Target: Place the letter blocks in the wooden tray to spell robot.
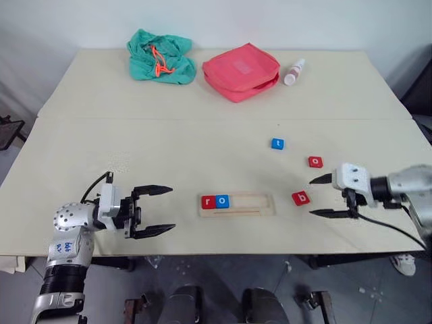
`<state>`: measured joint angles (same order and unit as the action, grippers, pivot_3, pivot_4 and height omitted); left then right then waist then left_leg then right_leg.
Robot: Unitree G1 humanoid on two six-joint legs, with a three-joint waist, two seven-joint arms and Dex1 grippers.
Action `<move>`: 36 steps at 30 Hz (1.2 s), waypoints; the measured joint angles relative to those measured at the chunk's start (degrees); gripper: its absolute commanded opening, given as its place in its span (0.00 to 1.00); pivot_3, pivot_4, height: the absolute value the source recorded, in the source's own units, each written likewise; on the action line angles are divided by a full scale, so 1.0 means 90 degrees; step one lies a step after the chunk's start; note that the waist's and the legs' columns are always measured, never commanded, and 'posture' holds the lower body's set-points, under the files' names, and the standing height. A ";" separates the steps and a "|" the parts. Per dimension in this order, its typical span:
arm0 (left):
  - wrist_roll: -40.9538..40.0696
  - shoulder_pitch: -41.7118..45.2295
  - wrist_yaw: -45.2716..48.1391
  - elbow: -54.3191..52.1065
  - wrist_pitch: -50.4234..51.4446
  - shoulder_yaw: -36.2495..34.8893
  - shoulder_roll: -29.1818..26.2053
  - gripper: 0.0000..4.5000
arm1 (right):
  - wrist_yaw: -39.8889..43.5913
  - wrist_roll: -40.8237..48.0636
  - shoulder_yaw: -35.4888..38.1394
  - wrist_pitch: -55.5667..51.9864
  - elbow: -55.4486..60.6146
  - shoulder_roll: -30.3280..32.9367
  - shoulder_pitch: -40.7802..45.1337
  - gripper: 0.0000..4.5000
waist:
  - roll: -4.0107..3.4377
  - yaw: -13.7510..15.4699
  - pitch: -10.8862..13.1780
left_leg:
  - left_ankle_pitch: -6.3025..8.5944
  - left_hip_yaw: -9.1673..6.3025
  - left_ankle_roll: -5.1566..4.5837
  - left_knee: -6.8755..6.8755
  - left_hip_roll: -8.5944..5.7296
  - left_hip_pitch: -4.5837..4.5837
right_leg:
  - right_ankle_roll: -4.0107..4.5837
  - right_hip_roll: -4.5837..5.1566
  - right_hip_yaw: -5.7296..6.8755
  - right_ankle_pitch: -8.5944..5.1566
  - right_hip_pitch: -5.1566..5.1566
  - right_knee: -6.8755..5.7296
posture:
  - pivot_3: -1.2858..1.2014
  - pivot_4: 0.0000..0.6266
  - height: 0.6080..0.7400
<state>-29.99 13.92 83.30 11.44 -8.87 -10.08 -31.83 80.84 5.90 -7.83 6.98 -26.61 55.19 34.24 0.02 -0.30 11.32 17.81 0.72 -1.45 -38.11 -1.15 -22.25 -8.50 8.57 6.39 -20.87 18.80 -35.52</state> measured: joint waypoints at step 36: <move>-0.0036 -0.0150 -0.0382 -0.0308 -0.0001 -0.0060 -0.0074 1.00 | 0.0623 0.0476 -0.0147 -0.2108 0.0967 -0.0662 0.0569 0.33 | -0.0003 0.0030 0.0002 | 0.0002 -0.0022 0.0004 -0.0007 0.0000 -0.0005 | 0.0000 -0.0001 0.0017 0.0000 -0.0007 -0.0003 | 0.52 0.24 1.00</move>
<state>-30.31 12.58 79.86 8.67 -8.87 -10.62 -32.49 86.46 10.18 -9.15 -11.98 -17.91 49.23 39.36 -0.01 -0.03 11.34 17.82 0.51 -1.41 -38.18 -1.15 -22.30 -8.50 8.57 6.54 -20.87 18.73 -35.55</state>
